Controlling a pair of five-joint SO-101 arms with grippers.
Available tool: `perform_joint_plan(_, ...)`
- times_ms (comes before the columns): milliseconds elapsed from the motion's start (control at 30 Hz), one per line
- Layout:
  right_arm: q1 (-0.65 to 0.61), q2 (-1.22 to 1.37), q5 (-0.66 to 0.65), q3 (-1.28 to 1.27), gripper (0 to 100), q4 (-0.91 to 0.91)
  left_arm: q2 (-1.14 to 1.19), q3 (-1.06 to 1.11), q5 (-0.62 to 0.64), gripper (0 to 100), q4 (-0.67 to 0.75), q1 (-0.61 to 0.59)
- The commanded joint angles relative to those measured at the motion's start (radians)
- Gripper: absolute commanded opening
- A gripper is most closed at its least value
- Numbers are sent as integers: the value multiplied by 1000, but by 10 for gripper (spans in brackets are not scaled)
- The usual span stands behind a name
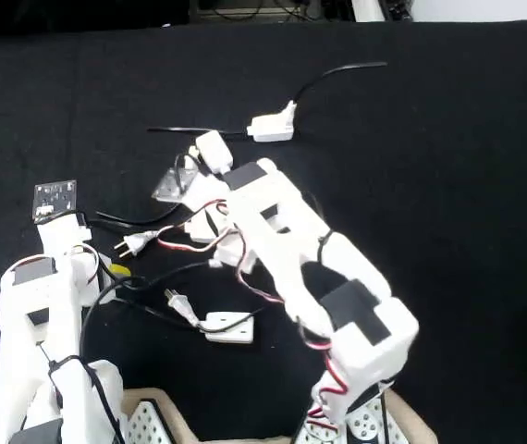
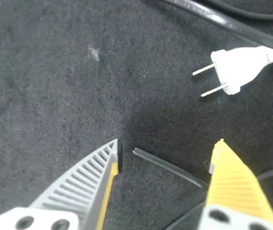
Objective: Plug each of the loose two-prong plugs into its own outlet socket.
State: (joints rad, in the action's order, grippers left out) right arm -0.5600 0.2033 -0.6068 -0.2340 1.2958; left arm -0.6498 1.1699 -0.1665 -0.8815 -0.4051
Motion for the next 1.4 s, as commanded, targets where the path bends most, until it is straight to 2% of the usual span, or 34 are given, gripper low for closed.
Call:
perform_joint_plan(0,-44,-104,43,-31,12,-69,-20,-8,-11,303,18,-5)
perform_joint_plan(133,-80,-174,54,-183,12,-216,-20,-8,-11,303,18,-5)
perform_joint_plan(267,-44,-208,54,-265,12,-330,-20,-8,-11,303,18,-4)
perform_joint_plan(467,25,-179,54,-280,13,-333,-20,-8,-11,303,18,-2)
perform_joint_plan(667,3,-119,55,-303,138,-333,-20,-8,-11,303,18,-1)
perform_joint_plan(1000,-41,-113,87,-249,144,-331,-20,-8,-11,303,18,-1)
perform_joint_plan(1200,-43,-113,124,-226,283,-330,-20,-8,-11,303,18,-1)
perform_joint_plan(1367,-44,-111,118,-226,263,-331,-20,-8,-11,303,18,-1)
